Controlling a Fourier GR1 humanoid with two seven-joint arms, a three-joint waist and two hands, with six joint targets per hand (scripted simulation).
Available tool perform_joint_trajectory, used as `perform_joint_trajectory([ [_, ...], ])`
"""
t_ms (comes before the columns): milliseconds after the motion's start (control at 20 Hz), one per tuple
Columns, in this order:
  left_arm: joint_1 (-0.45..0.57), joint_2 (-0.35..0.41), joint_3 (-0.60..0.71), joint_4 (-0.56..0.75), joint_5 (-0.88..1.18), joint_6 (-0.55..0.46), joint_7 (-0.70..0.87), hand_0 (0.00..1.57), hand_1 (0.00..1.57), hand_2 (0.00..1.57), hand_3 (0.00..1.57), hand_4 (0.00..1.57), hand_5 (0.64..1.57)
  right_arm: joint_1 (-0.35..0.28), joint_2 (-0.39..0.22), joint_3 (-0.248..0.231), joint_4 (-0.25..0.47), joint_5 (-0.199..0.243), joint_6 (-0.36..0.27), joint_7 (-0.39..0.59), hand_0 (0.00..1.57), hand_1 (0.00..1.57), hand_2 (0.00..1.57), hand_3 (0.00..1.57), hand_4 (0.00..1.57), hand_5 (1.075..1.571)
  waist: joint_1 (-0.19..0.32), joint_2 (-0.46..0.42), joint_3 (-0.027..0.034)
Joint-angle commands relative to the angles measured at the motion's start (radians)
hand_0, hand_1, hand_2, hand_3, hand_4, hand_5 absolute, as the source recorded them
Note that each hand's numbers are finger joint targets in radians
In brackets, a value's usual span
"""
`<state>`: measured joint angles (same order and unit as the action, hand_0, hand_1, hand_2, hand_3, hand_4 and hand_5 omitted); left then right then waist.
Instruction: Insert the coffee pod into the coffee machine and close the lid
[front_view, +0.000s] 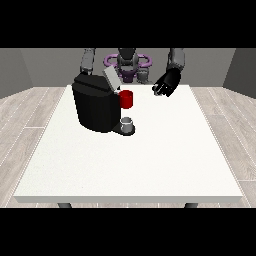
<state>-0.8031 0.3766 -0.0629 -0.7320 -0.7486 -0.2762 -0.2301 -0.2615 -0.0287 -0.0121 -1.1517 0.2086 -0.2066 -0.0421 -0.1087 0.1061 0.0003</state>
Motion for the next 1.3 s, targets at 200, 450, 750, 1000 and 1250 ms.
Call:
perform_joint_trajectory([
  [200,-0.032,-0.045,0.01,-0.061,-0.001,-0.091,0.048,1.42,1.42,1.4,1.34,0.56,1.571,0.001,-0.002,-0.014,0.034,-0.017,0.016,-0.013,0.0,0.0,0.0,0.0,0.0,1.571,0.006,-0.052,0.0],
  [450,-0.157,-0.013,0.069,-0.025,0.028,-0.146,0.101,1.42,1.42,1.42,1.38,0.54,1.571,-0.032,0.012,0.027,-0.045,-0.021,0.042,0.028,0.0,0.0,0.0,0.0,0.0,1.571,-0.076,-0.047,-0.0002],
  [750,-0.264,-0.038,0.126,-0.021,0.055,-0.146,0.206,1.2,1.2,1.24,1.26,0.49,1.571,-0.047,0.006,0.038,-0.062,-0.025,0.054,0.03,0.0,0.0,0.0,0.0,0.0,1.571,-0.107,-0.026,0.0],
  [1000,-0.357,0.023,0.162,-0.001,0.062,-0.154,0.182,1.17,1.17,1.25,1.27,0.48,1.571,-0.107,0.022,0.014,-0.09,-0.029,0.01,-0.009,0.0,0.0,0.0,0.0,0.0,1.571,-0.153,0.083,-0.0001],
  [1250,-0.422,0.086,0.193,0.037,0.052,-0.159,0.205,1.22,1.22,1.29,1.24,0.48,1.571,-0.16,-0.033,-0.003,-0.126,-0.041,0.059,0.02,0.0,0.0,0.0,0.0,0.0,1.571,-0.188,0.137,0.0],
])
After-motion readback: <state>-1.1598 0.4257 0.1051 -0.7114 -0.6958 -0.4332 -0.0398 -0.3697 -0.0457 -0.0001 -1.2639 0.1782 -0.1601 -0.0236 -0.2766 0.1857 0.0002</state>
